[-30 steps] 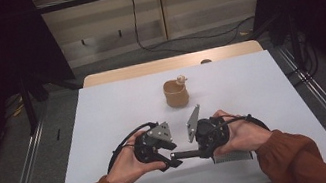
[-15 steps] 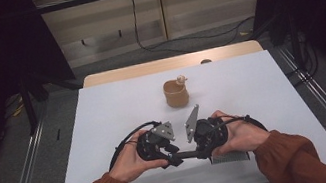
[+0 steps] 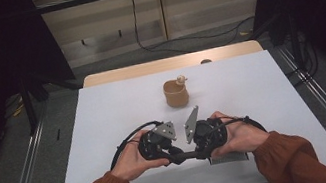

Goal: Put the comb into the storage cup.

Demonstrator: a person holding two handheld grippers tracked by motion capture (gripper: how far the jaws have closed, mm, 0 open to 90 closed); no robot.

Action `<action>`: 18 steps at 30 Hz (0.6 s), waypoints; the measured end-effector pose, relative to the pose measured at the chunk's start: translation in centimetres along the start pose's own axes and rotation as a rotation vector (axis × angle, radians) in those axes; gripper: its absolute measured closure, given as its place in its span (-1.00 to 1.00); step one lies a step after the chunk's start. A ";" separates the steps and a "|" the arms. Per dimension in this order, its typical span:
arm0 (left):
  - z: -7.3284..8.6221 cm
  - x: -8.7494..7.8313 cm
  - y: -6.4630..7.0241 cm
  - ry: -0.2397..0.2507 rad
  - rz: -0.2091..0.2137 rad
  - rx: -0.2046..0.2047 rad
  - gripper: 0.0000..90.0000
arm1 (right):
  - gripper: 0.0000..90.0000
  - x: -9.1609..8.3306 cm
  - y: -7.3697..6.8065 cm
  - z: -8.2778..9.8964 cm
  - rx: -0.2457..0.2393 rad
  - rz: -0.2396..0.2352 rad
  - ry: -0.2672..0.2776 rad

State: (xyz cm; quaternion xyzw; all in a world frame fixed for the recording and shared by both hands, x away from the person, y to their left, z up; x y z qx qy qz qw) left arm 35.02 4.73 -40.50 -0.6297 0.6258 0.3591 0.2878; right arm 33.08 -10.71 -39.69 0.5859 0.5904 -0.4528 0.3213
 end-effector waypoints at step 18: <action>0.4 0.7 0.1 -0.052 0.000 0.024 0.56 | 0.62 -0.1 0.0 0.0 -0.011 0.003 0.004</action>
Point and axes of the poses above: each handheld gripper's, and its own axes: x roughly forward along the jaws, z roughly out of its underside, y roughly to its right, the point moved 3 cm from there along x, roughly forward along the jaws, and after that the axes turned 6 degrees about -z, right-handed, at the moved point
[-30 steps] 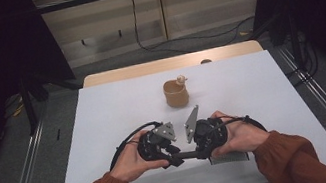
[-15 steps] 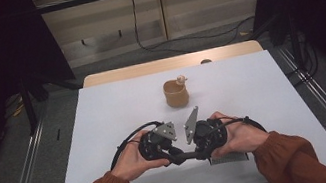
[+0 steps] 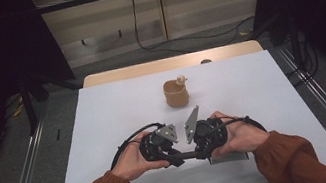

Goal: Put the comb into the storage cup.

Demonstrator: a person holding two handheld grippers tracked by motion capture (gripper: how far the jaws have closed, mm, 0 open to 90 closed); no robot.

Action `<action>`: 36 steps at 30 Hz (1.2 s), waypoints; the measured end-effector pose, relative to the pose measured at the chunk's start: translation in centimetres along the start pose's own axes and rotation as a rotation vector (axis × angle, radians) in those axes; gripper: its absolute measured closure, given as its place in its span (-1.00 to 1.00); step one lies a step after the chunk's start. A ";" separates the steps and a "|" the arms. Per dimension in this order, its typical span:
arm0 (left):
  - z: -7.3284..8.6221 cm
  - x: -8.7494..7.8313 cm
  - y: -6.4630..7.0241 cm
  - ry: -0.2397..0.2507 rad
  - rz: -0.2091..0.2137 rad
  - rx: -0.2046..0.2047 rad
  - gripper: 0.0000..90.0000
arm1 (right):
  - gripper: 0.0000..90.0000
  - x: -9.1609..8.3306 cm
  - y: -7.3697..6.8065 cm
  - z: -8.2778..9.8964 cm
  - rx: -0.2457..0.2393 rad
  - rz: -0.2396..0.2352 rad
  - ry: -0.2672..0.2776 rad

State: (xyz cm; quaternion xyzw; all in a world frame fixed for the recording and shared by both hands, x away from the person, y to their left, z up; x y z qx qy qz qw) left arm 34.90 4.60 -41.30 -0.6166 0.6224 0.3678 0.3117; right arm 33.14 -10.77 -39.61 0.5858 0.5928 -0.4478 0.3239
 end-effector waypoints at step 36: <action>0.7 -0.6 -0.9 0.070 -0.103 -0.083 0.61 | -0.47 -1.6 1.0 0.9 0.096 0.080 0.139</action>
Point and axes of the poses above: each handheld gripper's, and its own axes: x roughly forward along the jaws, z roughly out of its underside, y roughly to its right, the point moved 3 cm from there along x, roughly forward along the jaws, and after that the axes turned 6 degrees about -z, right-handed, at the moved point
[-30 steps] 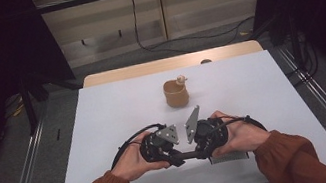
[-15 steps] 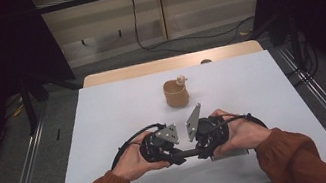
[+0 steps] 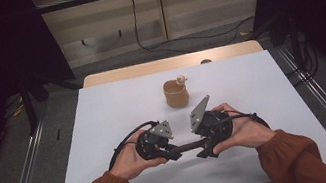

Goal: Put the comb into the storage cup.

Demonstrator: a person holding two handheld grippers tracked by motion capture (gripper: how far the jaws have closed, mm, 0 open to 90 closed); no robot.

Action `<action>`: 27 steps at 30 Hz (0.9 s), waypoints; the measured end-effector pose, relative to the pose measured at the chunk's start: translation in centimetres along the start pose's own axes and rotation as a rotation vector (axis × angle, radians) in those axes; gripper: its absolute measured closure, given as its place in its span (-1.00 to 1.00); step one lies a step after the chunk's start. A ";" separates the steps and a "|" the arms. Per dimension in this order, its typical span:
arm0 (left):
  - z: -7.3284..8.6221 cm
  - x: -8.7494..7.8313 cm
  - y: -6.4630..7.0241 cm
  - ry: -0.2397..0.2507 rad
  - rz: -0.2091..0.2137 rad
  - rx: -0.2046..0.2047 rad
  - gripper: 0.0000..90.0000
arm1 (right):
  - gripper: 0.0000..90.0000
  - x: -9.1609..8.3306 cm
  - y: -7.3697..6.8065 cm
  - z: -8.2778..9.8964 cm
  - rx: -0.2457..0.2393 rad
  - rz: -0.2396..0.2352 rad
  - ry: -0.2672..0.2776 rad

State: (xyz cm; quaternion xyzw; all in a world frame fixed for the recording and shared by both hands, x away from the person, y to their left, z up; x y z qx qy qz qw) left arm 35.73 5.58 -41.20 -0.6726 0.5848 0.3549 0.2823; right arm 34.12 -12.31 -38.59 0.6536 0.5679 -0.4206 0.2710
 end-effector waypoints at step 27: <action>2.0 -1.4 -1.6 0.085 -0.081 -0.154 0.61 | -0.87 -4.9 0.3 4.5 0.245 0.234 0.303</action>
Point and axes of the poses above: each handheld gripper's, and its own axes: x roughly forward along the jaws, z roughly out of its underside, y roughly to its right, the point moved 3 cm from there along x, roughly forward along the jaws, and after that the axes turned 6 degrees about -z, right-handed, at the moved point
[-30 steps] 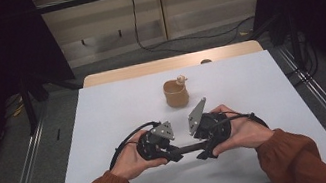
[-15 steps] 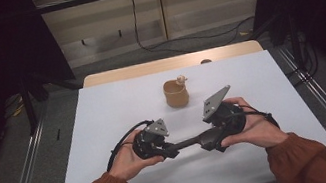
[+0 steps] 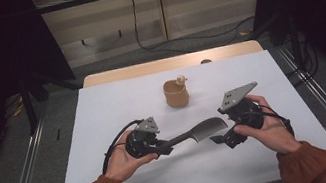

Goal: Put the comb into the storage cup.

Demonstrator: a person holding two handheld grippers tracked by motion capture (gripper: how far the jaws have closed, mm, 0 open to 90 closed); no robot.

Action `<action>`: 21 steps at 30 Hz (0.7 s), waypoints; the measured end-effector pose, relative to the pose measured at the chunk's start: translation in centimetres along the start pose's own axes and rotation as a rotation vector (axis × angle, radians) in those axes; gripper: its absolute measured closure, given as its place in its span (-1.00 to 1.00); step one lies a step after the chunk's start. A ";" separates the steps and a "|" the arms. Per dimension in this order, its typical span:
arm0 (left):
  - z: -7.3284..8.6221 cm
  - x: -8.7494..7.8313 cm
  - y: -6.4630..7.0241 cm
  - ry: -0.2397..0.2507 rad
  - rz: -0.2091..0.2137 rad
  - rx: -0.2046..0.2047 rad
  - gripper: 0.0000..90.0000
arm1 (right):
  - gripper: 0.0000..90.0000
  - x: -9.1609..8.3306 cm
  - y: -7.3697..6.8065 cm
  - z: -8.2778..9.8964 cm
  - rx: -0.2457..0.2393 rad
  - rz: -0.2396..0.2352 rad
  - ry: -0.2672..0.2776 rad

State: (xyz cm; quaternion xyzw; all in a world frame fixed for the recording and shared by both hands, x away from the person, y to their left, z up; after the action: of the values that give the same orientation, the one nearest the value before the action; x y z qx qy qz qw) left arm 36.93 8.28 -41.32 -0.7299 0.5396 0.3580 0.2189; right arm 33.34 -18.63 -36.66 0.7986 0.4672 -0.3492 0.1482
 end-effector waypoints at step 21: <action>1.2 -1.9 -0.8 0.175 -0.073 -0.102 0.61 | -0.83 0.5 0.1 3.2 0.131 0.039 0.146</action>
State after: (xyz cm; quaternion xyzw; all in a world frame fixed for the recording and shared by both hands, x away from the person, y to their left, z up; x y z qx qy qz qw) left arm 37.00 10.55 -40.66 -0.7878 0.5108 0.3116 0.1465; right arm 32.24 -20.15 -39.31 0.8389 0.4373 -0.3169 0.0680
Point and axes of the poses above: each handheld gripper's, and its own axes: x roughly forward along the jaws, z roughly out of its underside, y roughly to its right, the point moved 3 cm from there along x, roughly forward along the jaws, and after that the axes turned 6 degrees about -z, right-handed, at the moved point
